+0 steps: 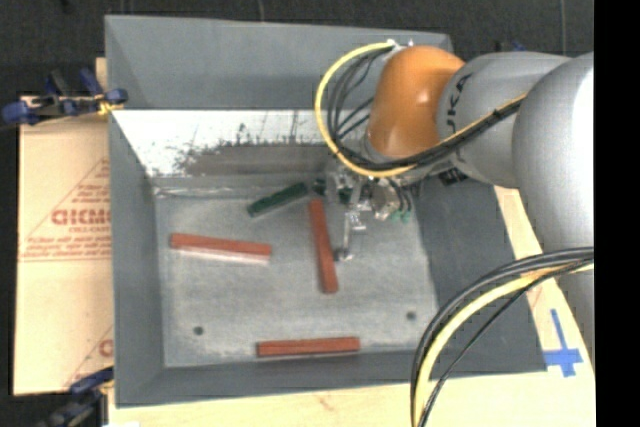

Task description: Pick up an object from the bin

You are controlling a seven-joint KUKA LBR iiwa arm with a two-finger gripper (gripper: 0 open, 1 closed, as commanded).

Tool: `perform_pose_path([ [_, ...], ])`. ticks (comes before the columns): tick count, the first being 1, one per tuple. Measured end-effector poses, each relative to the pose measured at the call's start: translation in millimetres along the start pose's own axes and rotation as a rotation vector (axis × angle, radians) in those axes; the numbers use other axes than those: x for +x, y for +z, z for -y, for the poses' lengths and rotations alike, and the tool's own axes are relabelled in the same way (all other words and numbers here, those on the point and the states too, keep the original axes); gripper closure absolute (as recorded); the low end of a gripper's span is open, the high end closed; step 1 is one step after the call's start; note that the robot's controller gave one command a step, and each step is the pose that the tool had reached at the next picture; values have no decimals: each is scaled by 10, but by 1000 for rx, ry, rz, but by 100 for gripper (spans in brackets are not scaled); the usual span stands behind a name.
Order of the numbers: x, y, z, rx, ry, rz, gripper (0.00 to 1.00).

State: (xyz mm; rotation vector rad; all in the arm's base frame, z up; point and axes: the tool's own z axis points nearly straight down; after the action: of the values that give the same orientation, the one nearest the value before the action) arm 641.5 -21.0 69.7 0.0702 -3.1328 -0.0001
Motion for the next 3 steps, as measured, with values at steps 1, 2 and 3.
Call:
perform_pose_path([
  [1, 83, -35, -411, 2, -261, 19, 100],
  [2, 83, -35, -410, 2, -261, 19, 100],
  [3, 193, -463, -378, 0, -247, 5, 100],
])
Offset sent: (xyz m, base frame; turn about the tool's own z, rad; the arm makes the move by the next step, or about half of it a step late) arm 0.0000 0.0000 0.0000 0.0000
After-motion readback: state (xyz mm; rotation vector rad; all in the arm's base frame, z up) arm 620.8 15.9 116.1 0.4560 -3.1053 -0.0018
